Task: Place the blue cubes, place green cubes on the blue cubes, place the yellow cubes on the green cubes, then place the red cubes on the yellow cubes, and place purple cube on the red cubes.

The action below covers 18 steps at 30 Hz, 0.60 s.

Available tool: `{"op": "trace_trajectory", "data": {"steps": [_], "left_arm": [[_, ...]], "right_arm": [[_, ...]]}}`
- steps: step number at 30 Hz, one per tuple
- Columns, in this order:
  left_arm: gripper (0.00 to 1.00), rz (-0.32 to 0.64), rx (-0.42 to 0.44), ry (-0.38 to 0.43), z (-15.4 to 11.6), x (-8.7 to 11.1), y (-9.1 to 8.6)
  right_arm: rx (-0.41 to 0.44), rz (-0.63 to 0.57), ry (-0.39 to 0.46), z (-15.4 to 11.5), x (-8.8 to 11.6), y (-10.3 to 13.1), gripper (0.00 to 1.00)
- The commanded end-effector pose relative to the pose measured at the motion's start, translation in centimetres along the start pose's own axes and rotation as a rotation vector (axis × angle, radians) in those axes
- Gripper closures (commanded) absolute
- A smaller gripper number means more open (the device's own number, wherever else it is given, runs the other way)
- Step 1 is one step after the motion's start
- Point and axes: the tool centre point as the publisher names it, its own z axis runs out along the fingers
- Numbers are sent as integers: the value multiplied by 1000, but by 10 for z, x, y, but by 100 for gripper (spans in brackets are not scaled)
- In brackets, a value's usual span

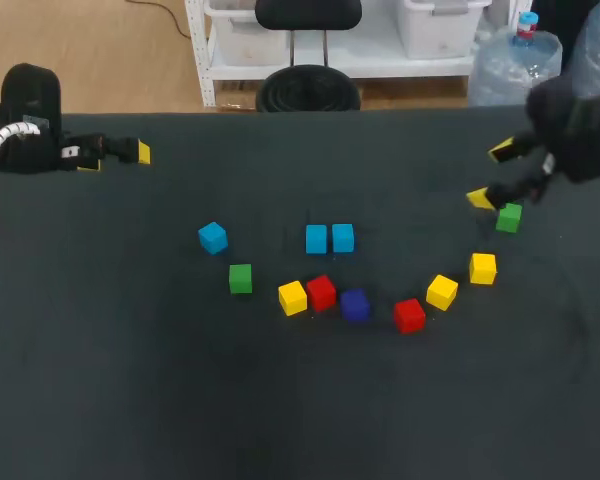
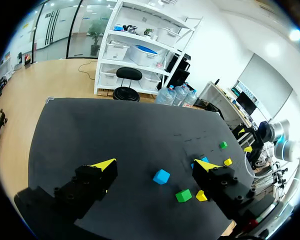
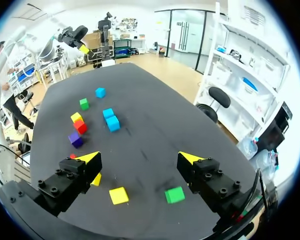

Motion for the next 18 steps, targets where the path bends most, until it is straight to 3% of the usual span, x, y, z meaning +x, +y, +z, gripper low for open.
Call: {"op": "trace_trajectory", "data": {"steps": [1, 8, 18], "left_arm": [[0, 0, 1, -2, 0, 0, 1], [0, 0, 1, -2, 0, 0, 1], [0, 0, 1, -2, 0, 0, 1]], "right_arm": [[34, 8, -3, -32, 8, 8, 0], [75, 33, -37, -54, 10, 7, 0], [72, 55, -36, -58, 9, 9, 0]]}}
